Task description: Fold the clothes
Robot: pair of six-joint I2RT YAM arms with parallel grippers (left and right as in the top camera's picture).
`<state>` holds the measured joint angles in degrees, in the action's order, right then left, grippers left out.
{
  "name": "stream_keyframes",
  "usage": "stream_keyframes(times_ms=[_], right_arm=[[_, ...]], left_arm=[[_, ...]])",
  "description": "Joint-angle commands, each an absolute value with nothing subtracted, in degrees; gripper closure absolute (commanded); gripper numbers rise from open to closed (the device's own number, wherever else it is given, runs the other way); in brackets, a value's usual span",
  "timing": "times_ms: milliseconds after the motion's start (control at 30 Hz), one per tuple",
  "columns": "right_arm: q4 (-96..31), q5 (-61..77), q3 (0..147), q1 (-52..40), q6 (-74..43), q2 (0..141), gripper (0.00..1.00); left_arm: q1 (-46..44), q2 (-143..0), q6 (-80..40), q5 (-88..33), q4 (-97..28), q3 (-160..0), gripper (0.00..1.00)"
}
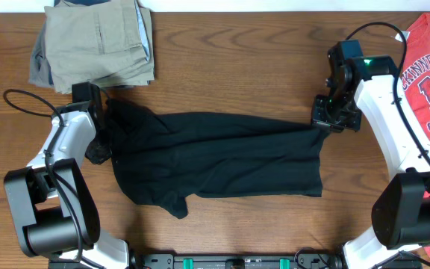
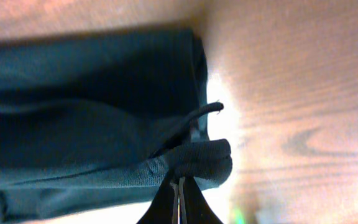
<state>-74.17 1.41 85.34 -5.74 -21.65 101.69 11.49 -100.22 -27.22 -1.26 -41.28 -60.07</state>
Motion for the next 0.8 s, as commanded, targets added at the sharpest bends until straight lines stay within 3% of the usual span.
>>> stream_keyframes(times_ms=[0, 767], right_arm=[[-75.31, 0.03, 85.08, -5.67, -20.73, 101.36, 0.99], [-75.59, -3.75, 84.62, -10.57, -23.16, 86.13, 0.99]], left_arm=[[11.73, -99.55, -27.92, -0.36, -41.39, -59.81, 0.94], [11.73, -99.55, -27.73, -0.40, -41.41, -59.81, 0.94]])
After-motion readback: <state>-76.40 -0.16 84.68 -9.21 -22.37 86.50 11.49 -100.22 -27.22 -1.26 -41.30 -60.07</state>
